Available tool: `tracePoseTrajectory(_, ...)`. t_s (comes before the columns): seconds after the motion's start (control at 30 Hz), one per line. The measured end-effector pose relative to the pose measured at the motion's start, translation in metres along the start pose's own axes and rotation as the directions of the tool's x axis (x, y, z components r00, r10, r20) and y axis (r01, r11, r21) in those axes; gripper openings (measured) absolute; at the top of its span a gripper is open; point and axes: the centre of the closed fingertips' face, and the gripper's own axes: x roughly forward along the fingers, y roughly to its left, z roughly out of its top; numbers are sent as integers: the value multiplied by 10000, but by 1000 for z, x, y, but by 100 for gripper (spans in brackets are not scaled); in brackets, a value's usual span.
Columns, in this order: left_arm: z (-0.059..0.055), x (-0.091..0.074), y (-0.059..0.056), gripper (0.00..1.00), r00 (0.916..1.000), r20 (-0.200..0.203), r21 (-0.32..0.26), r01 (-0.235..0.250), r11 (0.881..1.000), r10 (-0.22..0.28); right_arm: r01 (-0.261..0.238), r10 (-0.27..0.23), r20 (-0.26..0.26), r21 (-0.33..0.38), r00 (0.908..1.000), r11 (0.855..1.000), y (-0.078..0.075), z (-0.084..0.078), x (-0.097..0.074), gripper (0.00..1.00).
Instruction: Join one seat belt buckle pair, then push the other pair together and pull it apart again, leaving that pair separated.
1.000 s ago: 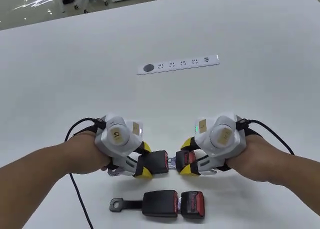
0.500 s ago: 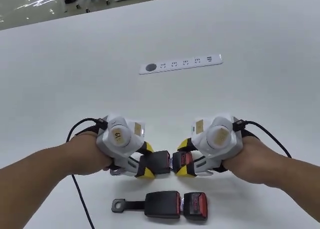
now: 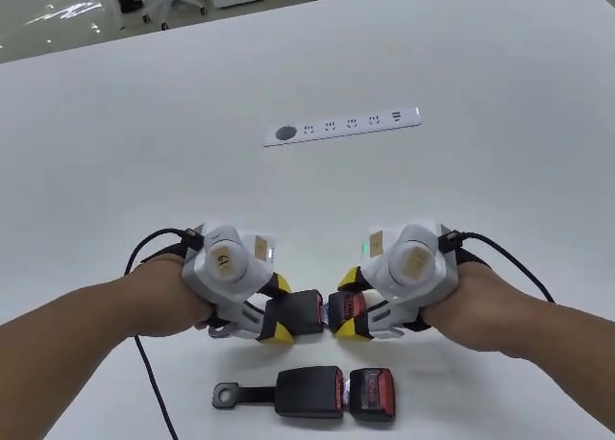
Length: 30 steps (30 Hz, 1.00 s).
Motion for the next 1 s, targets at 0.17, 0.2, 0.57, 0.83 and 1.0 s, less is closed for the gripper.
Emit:
tracePoseTrajectory(0.17, 1, 0, 0, 33, 10000, -10, 38, 24, 10000, -24, 62, -63, 63, 79, 10000, 9999, 1, -1, -3, 31)
tracePoseTrajectory(0.2, 1, 0, -1, 33, 10000, -13, 50, 22, 10000, -22, 80, -81, 78, 96, 9999, 9999, 1, -1, -2, 31)
tracePoseTrajectory(0.57, 1, -1, -1, 33, 10000, 67, -10, -11, 10000, 11, 169, -169, -8, 233, 9999, 9996, -1, -6, -6, 31)
tracePoseTrajectory(0.83, 4, -1, -2, 33, 10000, 5, 50, 99, 9999, -99, 354, -353, -85, 134, 9993, 9993, 2, -11, -13, 32)
tracePoseTrajectory(1.0, 2, -1, -1, 33, 9999, -24, 95, 110, 9999, -110, 444, -443, -58, 149, 9990, 9989, 2, -17, -21, 32)
